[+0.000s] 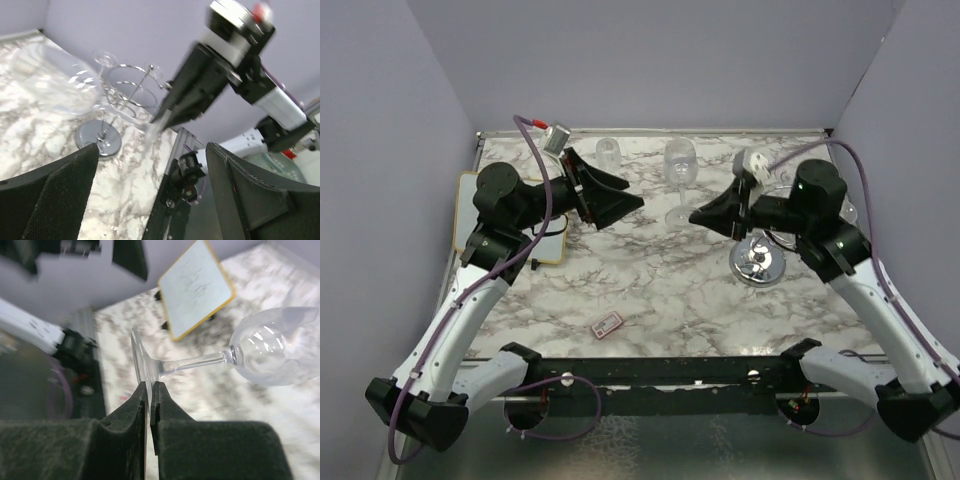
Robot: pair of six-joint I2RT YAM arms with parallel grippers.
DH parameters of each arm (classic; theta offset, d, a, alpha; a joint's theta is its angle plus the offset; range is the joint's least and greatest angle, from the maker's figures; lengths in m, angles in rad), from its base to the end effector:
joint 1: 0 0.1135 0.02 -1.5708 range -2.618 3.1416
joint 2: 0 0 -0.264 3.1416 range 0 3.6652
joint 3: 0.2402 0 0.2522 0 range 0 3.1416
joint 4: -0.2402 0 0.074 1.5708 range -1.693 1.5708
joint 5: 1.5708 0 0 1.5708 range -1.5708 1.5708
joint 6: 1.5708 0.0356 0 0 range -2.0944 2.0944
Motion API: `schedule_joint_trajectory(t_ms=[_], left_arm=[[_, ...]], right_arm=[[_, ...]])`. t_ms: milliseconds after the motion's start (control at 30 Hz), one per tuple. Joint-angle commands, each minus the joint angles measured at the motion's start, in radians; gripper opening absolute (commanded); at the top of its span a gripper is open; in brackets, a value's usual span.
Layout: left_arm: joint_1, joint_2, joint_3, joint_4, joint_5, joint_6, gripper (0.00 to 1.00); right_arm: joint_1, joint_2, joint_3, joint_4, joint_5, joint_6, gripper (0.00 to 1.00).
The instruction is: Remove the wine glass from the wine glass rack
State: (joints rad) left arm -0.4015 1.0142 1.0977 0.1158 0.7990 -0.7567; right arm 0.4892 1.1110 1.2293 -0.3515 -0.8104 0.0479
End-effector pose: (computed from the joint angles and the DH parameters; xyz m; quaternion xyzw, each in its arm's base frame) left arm 0.1893 -0.1081 0.4374 0.1932 0.6274 -0.5964 0.4620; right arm 0.1952 0.1331 0.4158 -0.3963 0.6501 0.4494 0.4674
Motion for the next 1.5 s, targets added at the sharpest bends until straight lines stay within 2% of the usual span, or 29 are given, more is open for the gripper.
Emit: schedule_joint_trajectory(t_ms=[0, 100, 133, 333, 400, 567, 700, 833, 1000, 1200, 1333, 1467], left_arm=[[-0.004, -0.015, 0.091, -0.218, -0.148, 0.13, 0.91], [-0.004, 0.006, 0.148, -0.322, -0.231, 0.121, 0.91], [-0.004, 0.014, 0.17, -0.349, -0.251, 0.118, 0.91], [-0.004, 0.025, 0.228, -0.401, -0.314, 0.082, 0.91], [-0.003, 0.021, 0.232, -0.402, -0.322, 0.065, 0.91], [-0.004, 0.026, 0.239, -0.427, -0.331, 0.022, 0.91], [-0.004, 0.051, 0.252, -0.445, -0.292, 0.018, 0.89], [-0.005, 0.104, 0.261, -0.44, -0.159, 0.03, 0.81], [-0.009, 0.135, 0.254, -0.436, -0.028, 0.056, 0.8], [-0.015, 0.173, 0.25, -0.468, 0.06, 0.068, 0.68], [-0.037, 0.193, 0.275, -0.575, 0.019, 0.162, 0.61], [-0.085, 0.203, 0.346, -0.721, -0.105, 0.299, 0.58]], right_arm=[[0.005, -0.206, -0.161, 0.04, -0.079, -0.757, 0.01], [0.005, -0.318, -0.309, 0.195, -0.022, -0.886, 0.01], [0.005, -0.335, -0.332, 0.199, -0.026, -0.969, 0.01], [0.005, -0.331, -0.384, -0.012, -0.065, -1.593, 0.01], [0.005, -0.34, -0.42, -0.009, -0.049, -1.709, 0.01], [0.006, -0.401, -0.552, 0.111, 0.04, -1.881, 0.01], [0.02, -0.425, -0.592, 0.139, 0.117, -1.978, 0.01], [0.039, -0.439, -0.609, 0.161, 0.186, -2.033, 0.01], [0.055, -0.435, -0.599, 0.148, 0.219, -2.069, 0.01], [0.087, -0.435, -0.603, 0.137, 0.3, -2.128, 0.01], [0.114, -0.432, -0.602, 0.116, 0.36, -2.149, 0.01], [0.147, -0.422, -0.601, 0.088, 0.411, -2.165, 0.01]])
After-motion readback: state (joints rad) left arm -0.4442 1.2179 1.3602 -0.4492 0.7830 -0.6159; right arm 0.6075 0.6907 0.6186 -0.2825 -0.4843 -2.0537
